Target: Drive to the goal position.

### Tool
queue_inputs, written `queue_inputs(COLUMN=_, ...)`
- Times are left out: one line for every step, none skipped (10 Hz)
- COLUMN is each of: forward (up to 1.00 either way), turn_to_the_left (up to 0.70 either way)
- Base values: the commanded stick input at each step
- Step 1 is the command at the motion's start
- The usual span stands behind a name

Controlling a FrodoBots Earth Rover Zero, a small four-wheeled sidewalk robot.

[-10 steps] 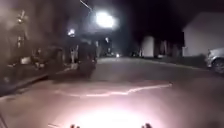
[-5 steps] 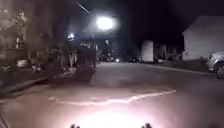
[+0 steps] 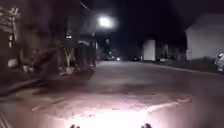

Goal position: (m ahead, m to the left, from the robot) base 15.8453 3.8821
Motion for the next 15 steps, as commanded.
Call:
queue_inputs(forward=0.85, turn_to_the_left=-0.34)
queue_inputs(forward=0.85, turn_to_the_left=-0.34)
queue_inputs(forward=0.85, turn_to_the_left=-0.34)
queue_inputs(forward=0.85, turn_to_the_left=-0.34)
queue_inputs(forward=0.85, turn_to_the_left=-0.34)
queue_inputs(forward=0.85, turn_to_the_left=-0.26)
queue_inputs(forward=0.85, turn_to_the_left=-0.15)
queue_inputs(forward=0.85, turn_to_the_left=-0.03)
queue_inputs(forward=0.85, turn_to_the_left=0.0)
queue_inputs(forward=0.85, turn_to_the_left=0.0)
queue_inputs(forward=0.85, turn_to_the_left=0.0)
queue_inputs(forward=0.85, turn_to_the_left=0.0)
queue_inputs(forward=0.85, turn_to_the_left=0.0)
queue_inputs(forward=0.85, turn_to_the_left=0.05)
queue_inputs(forward=0.85, turn_to_the_left=0.11)
